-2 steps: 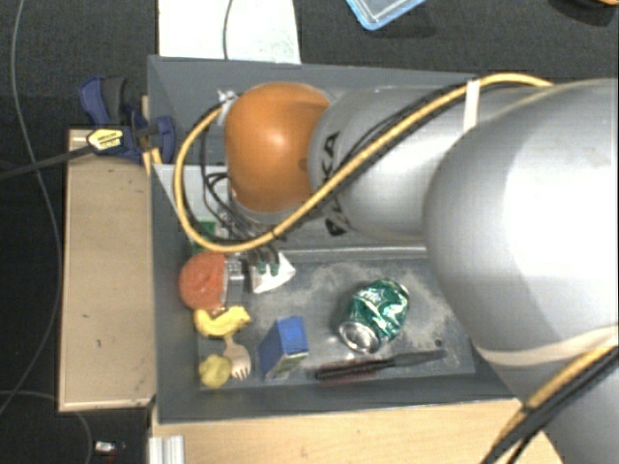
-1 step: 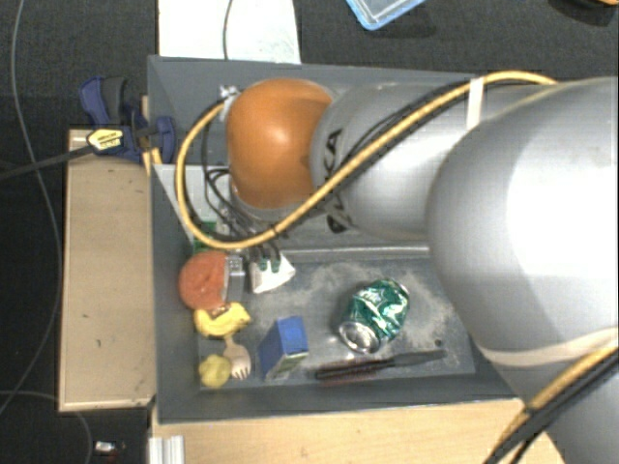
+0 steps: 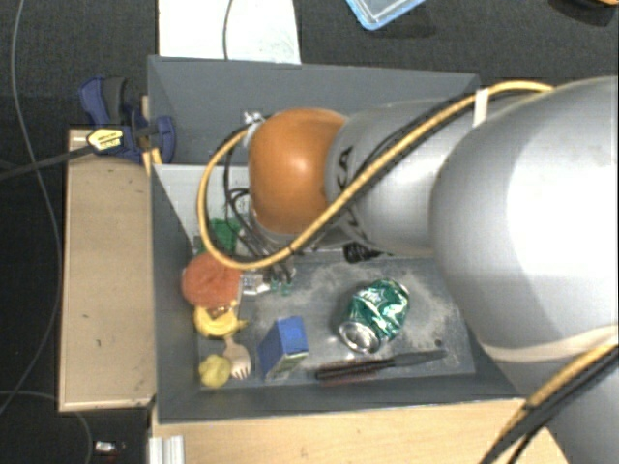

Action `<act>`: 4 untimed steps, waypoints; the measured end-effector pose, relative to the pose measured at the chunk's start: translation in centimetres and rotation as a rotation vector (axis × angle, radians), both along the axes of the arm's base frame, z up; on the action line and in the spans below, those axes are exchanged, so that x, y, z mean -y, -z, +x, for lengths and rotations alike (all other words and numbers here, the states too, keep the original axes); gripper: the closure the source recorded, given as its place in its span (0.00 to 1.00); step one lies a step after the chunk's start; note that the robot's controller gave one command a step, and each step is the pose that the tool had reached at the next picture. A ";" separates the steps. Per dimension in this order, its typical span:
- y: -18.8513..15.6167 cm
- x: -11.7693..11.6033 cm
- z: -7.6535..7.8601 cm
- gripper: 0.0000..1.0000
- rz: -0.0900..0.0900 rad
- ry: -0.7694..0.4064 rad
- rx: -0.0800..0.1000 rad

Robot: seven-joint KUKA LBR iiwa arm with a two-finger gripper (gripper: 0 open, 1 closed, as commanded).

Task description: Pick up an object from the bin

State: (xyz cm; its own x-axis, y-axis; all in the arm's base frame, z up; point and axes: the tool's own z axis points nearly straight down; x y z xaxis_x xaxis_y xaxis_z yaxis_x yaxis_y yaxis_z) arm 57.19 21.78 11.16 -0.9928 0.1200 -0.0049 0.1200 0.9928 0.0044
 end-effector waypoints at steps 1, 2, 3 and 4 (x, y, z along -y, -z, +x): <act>2.7 0.7 -2.7 0.00 -0.003 -0.018 0.000; -3.7 1.5 -2.8 0.00 -0.004 0.002 -0.007; -3.1 3.1 -5.9 0.00 -0.003 0.026 -0.006; -1.9 1.8 -6.2 0.00 0.000 0.057 0.000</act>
Offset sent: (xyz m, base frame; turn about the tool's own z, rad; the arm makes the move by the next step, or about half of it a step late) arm -0.0243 -0.0226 0.1016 0.0497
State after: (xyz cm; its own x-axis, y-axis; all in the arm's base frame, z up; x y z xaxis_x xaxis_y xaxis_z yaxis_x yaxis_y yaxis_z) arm 50.94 19.98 13.06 -0.9843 0.1767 -0.0048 0.1766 0.9843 0.0039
